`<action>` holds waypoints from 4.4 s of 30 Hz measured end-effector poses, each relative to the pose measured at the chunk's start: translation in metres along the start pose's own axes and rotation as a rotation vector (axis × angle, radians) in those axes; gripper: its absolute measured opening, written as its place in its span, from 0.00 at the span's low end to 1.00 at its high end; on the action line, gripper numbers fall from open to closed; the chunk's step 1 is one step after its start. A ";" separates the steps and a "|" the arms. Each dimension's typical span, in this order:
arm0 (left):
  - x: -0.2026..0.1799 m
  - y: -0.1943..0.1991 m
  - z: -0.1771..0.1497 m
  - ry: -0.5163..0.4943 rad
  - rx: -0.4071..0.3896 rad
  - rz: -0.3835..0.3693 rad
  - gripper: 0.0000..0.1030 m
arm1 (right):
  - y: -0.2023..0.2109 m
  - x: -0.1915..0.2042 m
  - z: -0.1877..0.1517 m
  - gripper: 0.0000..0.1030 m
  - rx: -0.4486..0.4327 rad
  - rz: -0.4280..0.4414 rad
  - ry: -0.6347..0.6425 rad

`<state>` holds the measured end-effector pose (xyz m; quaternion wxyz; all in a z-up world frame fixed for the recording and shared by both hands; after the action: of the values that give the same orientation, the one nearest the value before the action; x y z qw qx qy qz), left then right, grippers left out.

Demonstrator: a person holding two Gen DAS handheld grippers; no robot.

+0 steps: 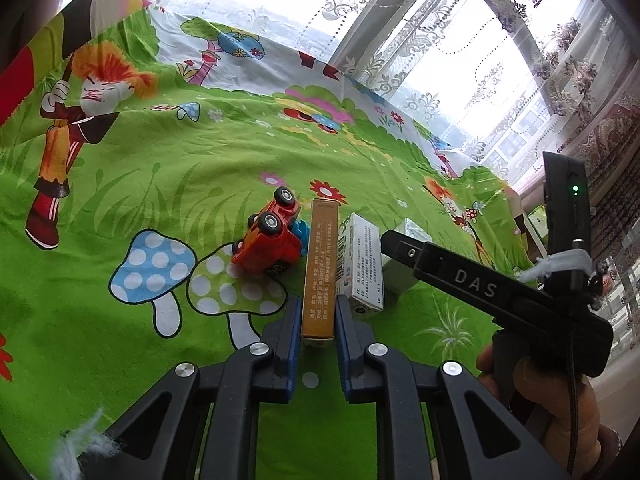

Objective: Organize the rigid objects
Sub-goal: 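Grasp the tall tan box with the left gripper while the right grasps the white cube box, then carry both boxes into the purple box and open both grippers, then move both open tools back over the red toy car and white box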

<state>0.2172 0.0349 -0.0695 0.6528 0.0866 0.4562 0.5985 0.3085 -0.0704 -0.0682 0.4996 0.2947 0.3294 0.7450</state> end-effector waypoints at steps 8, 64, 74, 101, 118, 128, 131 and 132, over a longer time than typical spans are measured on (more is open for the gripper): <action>-0.002 0.002 -0.002 -0.002 -0.005 -0.012 0.16 | -0.007 -0.007 -0.004 0.37 0.024 0.028 -0.016; -0.184 0.031 -0.084 -0.184 0.062 -0.196 0.16 | 0.152 -0.139 -0.089 0.37 -0.104 0.024 -0.124; -0.236 0.018 -0.112 -0.291 0.131 -0.234 0.16 | 0.172 -0.202 -0.112 0.37 -0.108 -0.029 -0.214; -0.306 -0.003 -0.155 -0.424 0.235 -0.301 0.39 | 0.205 -0.302 -0.134 0.59 -0.143 -0.141 -0.381; -0.299 0.000 -0.150 -0.386 0.216 -0.299 0.39 | 0.203 -0.282 -0.128 0.60 -0.136 -0.136 -0.313; -0.293 0.002 -0.145 -0.362 0.203 -0.290 0.39 | 0.199 -0.268 -0.126 0.60 -0.128 -0.123 -0.284; -0.288 0.004 -0.141 -0.346 0.193 -0.288 0.39 | 0.201 -0.262 -0.124 0.65 -0.141 -0.120 -0.264; -0.286 0.005 -0.139 -0.340 0.186 -0.284 0.39 | 0.202 -0.261 -0.123 0.72 -0.147 -0.125 -0.259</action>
<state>0.1548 -0.2699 -0.0046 0.7870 0.1810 0.4006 0.4329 0.1882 -0.3969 -0.0136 0.6035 0.3299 0.2247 0.6902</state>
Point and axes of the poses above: each gripper's, at about its wrist camera, not at the fingertips, and y roughly against the way its jaws point, x to its left, z to its top, the point moved 8 cm from there along -y, roughly the way its jaws point, and after that the axes turned 2 degrees about y, right-handed, at the moved point
